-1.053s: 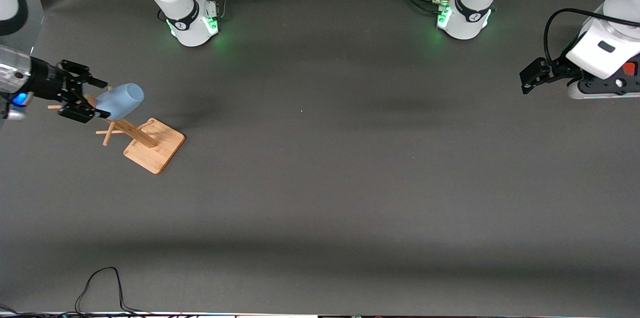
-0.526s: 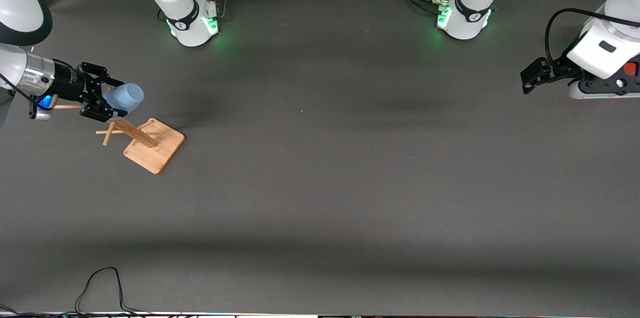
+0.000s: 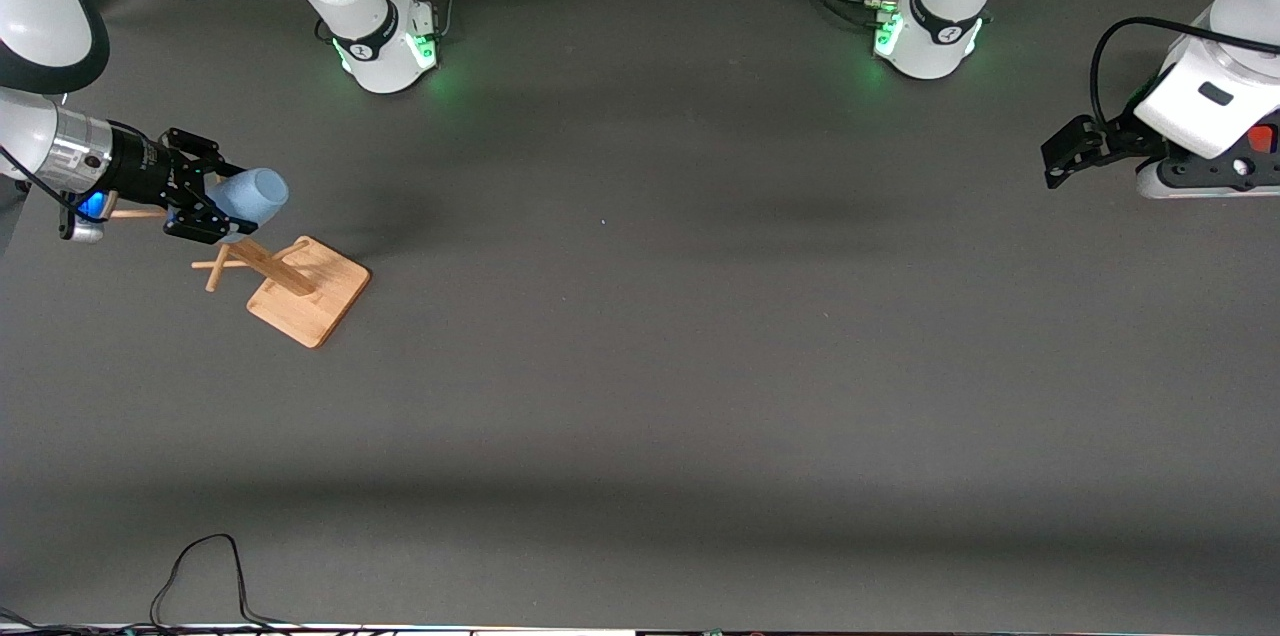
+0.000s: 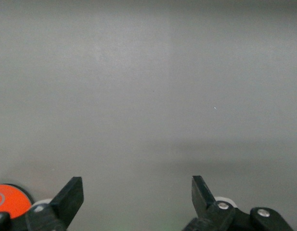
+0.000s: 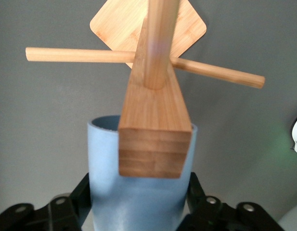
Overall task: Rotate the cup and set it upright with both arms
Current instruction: 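Lift the blue cup off the wooden peg with the right gripper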
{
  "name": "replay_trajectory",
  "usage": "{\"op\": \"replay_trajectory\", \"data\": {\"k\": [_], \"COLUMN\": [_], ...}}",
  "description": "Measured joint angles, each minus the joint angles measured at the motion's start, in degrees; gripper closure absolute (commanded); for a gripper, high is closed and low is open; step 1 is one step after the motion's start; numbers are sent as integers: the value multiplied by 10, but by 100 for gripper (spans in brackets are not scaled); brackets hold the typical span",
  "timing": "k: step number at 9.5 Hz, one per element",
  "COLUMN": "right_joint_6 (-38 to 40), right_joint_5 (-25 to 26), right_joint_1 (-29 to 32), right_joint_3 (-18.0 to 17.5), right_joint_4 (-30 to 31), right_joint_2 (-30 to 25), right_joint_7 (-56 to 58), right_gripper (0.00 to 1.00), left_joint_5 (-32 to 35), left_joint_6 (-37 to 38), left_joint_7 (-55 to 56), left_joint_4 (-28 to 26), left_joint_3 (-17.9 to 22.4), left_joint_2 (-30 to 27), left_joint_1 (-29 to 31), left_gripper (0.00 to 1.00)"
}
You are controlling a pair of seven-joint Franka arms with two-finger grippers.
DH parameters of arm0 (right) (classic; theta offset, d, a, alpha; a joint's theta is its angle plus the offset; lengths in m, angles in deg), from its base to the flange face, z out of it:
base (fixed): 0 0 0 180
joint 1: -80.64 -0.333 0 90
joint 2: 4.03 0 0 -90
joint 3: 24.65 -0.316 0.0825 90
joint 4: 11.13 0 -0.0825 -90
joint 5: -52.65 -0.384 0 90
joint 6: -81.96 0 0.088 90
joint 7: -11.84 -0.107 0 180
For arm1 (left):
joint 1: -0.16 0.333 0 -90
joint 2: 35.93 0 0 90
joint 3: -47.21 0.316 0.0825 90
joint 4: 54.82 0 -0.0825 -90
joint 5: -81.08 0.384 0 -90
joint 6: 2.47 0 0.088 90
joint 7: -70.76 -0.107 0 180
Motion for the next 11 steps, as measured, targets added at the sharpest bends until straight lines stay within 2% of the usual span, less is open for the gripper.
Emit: {"op": "replay_trajectory", "data": {"k": [3, 5, 8, 11], "right_joint_6": [8, 45, 82, 72], "right_joint_5": [-7, -11, -58, -91], "right_joint_1": [0, 0, -5, -79], "right_joint_3": [-1, -3, -9, -15], "right_joint_4": [-4, -32, -72, -98], "right_joint_2": [-4, -13, -22, -30], "right_joint_7": [0, -5, -21, -97], "right_gripper": [48, 48, 48, 48], "left_joint_5": [-1, -8, -12, -13], "left_joint_6": [0, -1, -9, -9], "left_joint_7": [-1, -2, -2, -3], "left_joint_4": [0, 0, 0, 0], "left_joint_3": [7, 9, 4, 4], "left_joint_2": [0, 0, 7, 11], "left_joint_1": [0, 0, -1, -2], "left_gripper": [0, 0, 0, 0]}}
